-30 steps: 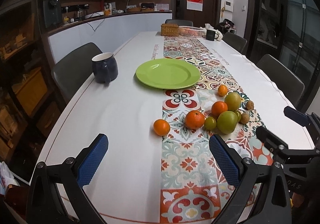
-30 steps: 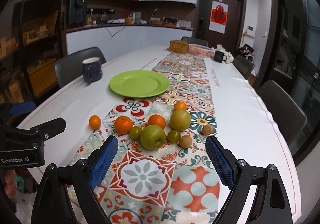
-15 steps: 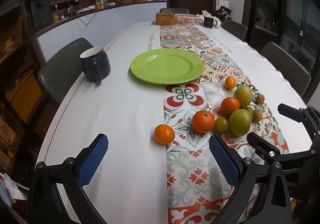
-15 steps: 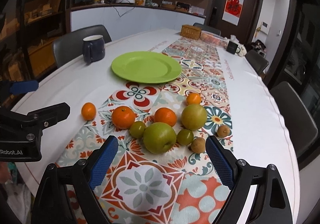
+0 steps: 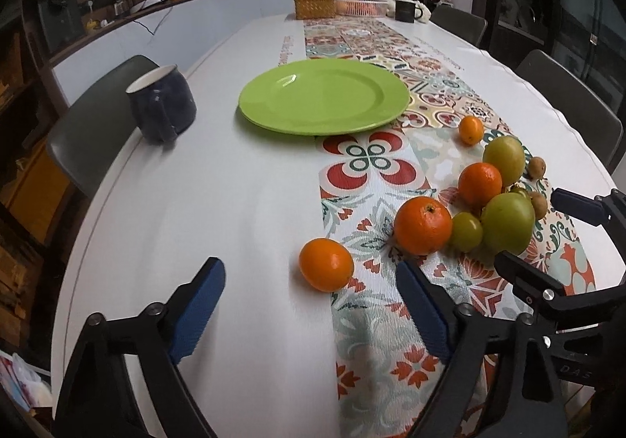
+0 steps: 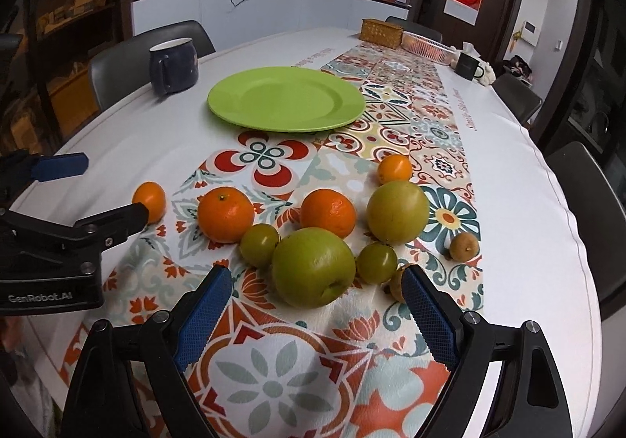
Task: Organize fruits
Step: 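Grasp an orange with the left gripper while the right gripper grasps a large green apple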
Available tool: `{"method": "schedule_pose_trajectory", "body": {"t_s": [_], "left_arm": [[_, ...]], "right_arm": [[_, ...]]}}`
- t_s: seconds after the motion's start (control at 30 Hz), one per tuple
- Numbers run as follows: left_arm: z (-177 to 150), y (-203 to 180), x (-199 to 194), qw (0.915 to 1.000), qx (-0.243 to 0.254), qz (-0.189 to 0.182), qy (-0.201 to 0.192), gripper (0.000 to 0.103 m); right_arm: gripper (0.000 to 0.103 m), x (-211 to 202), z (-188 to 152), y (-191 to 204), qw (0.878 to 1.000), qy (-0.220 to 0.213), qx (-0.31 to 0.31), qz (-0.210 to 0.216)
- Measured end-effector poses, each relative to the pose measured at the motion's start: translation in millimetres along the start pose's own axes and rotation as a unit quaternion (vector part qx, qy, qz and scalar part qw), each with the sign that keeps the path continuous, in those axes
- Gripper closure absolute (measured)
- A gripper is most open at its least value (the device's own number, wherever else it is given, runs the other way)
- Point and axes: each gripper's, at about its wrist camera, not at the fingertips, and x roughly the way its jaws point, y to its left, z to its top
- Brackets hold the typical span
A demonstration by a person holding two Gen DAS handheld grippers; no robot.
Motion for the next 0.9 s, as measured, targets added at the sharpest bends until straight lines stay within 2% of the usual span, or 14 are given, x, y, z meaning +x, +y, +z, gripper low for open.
{"method": "schedule_pose_trajectory", "body": {"t_s": [0.17, 0.57, 0.77, 0.9], "left_arm": [[1, -4, 11, 0.9999, 0.007, -0.009, 0.008, 0.03], [5, -5, 31, 0.9988, -0.001, -0.034, 0.034, 0.058], [5, -5, 34, 0.9988, -0.001, -0.033, 0.037, 0.069], [5, -6, 33, 0.9986, 0.0, -0.036, 0.037, 0.069]], "right_arm": [[0.027, 9, -1, -1, 1.0, 0.011, 0.0, 0.007], [0.044, 23, 1, -3, 1.0, 0.022, 0.005, 0.022], [0.051, 27, 1, -5, 0.999, 0.026, 0.011, 0.029], [0.051, 26, 1, -5, 0.999, 0.026, 0.013, 0.031]]}}
